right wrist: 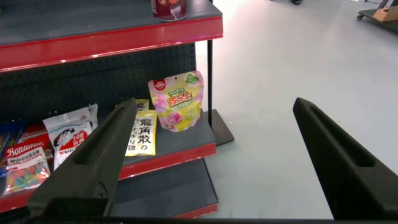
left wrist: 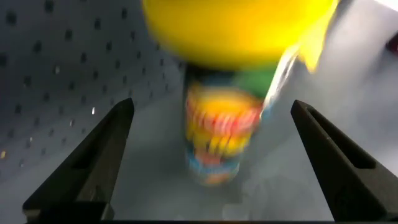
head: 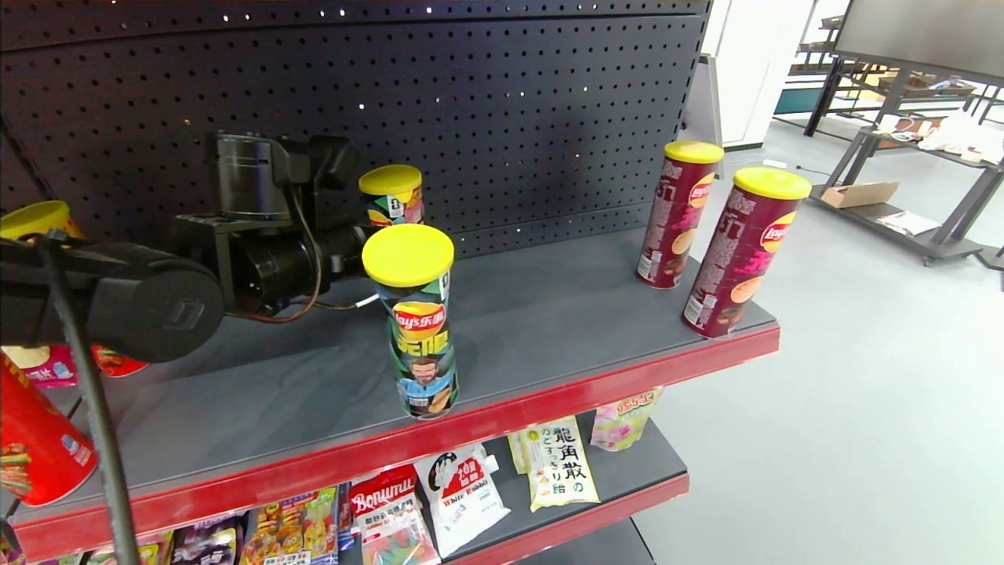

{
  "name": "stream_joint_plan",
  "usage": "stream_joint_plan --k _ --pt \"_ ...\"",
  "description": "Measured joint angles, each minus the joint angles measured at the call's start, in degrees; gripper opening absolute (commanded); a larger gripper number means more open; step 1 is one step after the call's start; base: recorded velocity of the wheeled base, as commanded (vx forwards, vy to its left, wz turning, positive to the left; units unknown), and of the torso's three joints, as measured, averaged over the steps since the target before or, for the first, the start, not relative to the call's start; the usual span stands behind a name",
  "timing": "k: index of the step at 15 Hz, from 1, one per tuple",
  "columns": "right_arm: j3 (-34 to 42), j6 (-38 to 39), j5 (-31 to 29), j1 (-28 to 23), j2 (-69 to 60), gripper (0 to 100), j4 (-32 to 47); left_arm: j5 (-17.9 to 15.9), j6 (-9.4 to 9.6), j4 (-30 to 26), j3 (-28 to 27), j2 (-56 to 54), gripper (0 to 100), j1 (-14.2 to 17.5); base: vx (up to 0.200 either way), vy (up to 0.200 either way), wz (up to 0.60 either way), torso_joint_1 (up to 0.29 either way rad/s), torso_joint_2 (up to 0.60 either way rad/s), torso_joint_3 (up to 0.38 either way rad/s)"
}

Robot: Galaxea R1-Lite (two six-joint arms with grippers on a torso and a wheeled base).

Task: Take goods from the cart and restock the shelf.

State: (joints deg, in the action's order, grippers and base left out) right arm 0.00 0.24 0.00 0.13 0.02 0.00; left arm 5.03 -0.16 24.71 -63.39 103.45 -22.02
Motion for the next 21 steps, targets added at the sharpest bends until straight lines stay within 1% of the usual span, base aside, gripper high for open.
stream_joint_plan --k 3,9,12,19,21 --pt "0.0 0.0 0.0 0.05 0.0 100 0.0 -0.04 -0.05 -0.13 3.02 -2.6 100 0.77 0.0 0.0 0.0 0.0 0.0 0.0" --pt "0.0 0.02 0.0 0.0 0.0 100 0.0 0.18 -0.02 1.29 4.38 -4.11 100 3.13 0.0 0.0 0.0 0.0 0.0 0.0" --pt "0.0 0.0 0.0 0.0 0.0 100 0.0 0.13 0.02 1.26 6.14 -5.41 100 4.27 0.0 0.0 0.0 0.0 0.0 0.0" --pt "0.0 0.02 0.0 0.0 0.0 100 0.0 -0.09 0.34 0.66 15.37 -14.04 100 5.01 0.0 0.0 0.0 0.0 0.0 0.0" --pt "0.0 0.02 0.0 0.0 0.0 100 0.0 0.0 0.48 0.55 18.58 -18.58 100 6.4 0.0 0.0 0.0 0.0 0.0 0.0"
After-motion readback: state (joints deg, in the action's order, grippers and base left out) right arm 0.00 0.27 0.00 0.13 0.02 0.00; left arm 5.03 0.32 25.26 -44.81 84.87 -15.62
